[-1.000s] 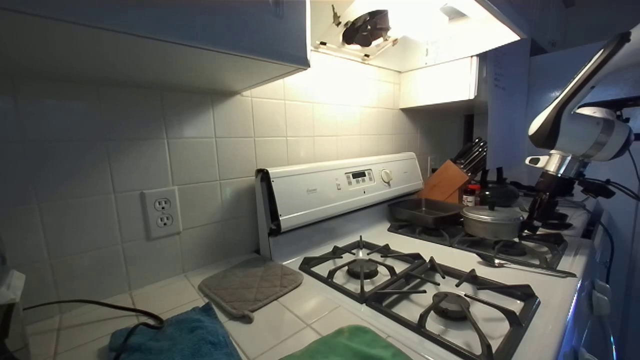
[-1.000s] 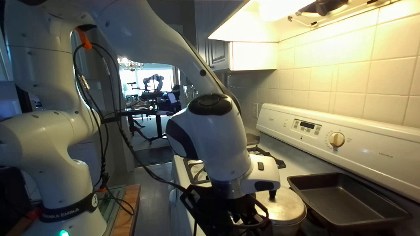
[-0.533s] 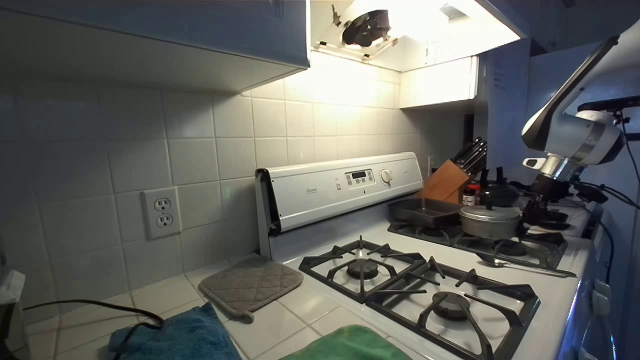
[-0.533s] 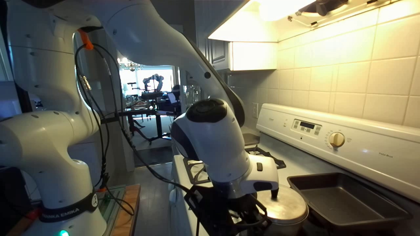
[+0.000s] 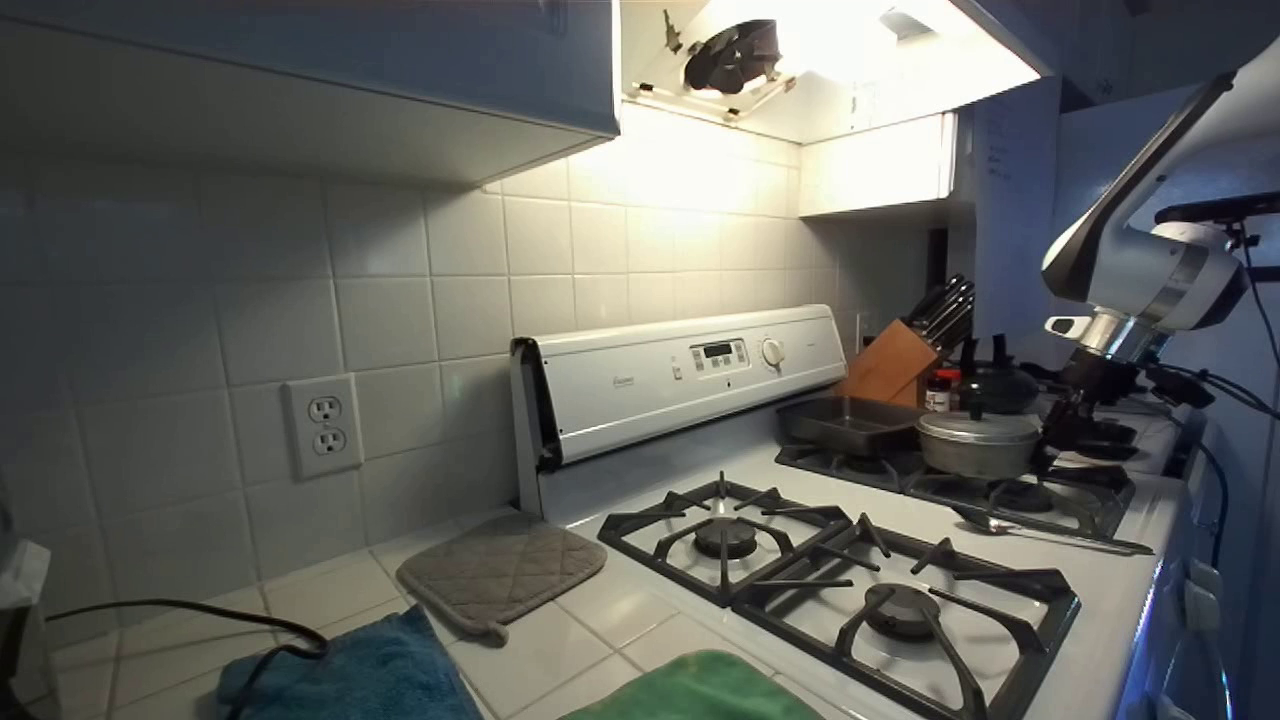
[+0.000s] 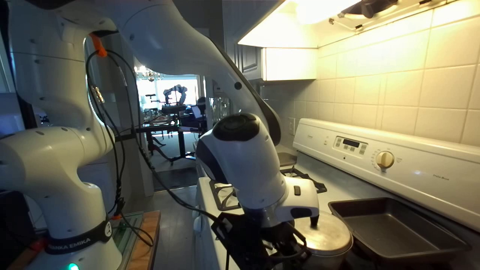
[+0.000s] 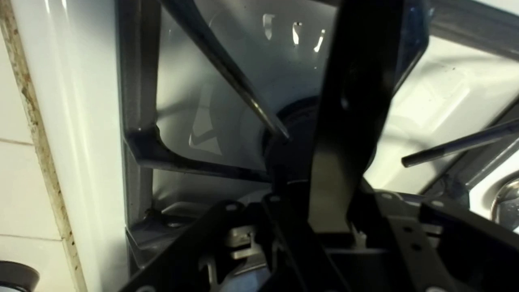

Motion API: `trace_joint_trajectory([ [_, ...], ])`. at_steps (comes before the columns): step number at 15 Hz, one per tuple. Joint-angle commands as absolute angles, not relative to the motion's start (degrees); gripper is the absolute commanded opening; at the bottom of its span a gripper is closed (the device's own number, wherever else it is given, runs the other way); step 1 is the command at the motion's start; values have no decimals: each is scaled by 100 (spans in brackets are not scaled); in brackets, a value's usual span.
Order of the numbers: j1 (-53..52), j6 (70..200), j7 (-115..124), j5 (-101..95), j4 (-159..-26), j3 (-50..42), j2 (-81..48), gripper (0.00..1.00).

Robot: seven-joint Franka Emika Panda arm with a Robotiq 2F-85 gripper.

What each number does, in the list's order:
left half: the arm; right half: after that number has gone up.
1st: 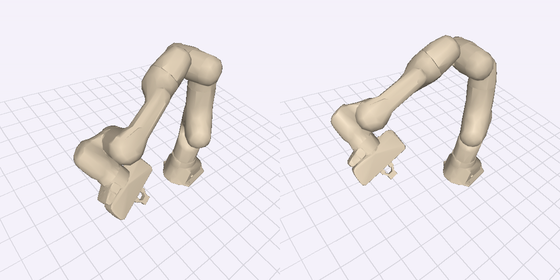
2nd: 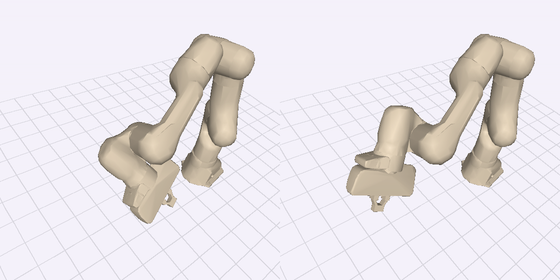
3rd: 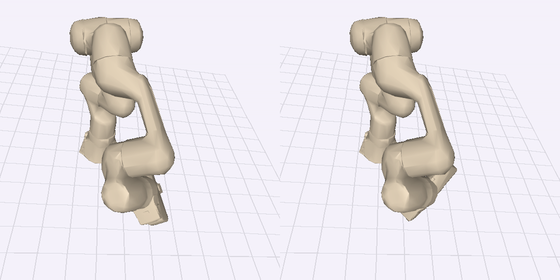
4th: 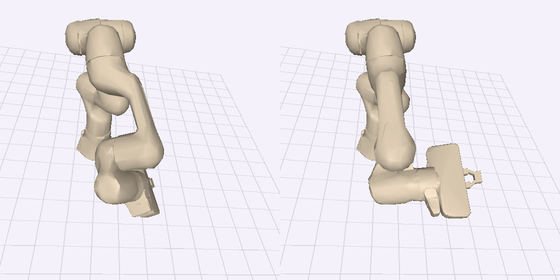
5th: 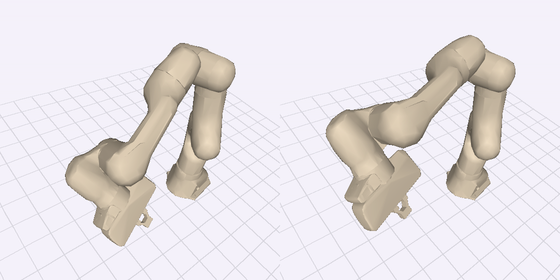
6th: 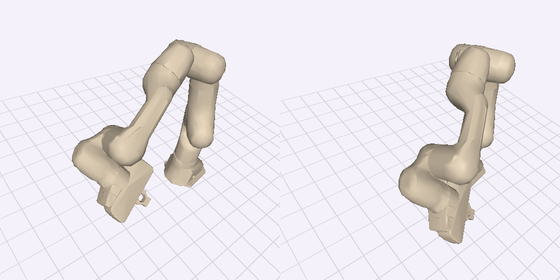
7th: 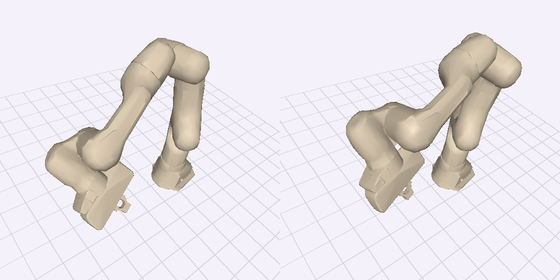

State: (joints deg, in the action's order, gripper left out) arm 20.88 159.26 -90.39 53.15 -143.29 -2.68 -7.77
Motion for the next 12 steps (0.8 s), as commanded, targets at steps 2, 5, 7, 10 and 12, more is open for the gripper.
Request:
trace_joint_trajectory([
  [2, 2157, 15559, -9268, 5368, -14416, -274, -449, 12],
  [5, 2158, 15407, -9265, 5313, -14426, -301, -361, 12],
  [7, 2157, 15343, -9253, 5272, -14419, -323, -313, 12],
  [10, 2161, 15238, -9271, 5245, -14419, -349, -250, 12],
  [12, 2170, 15186, -9284, 5233, -14407, -364, -234, 12],
])
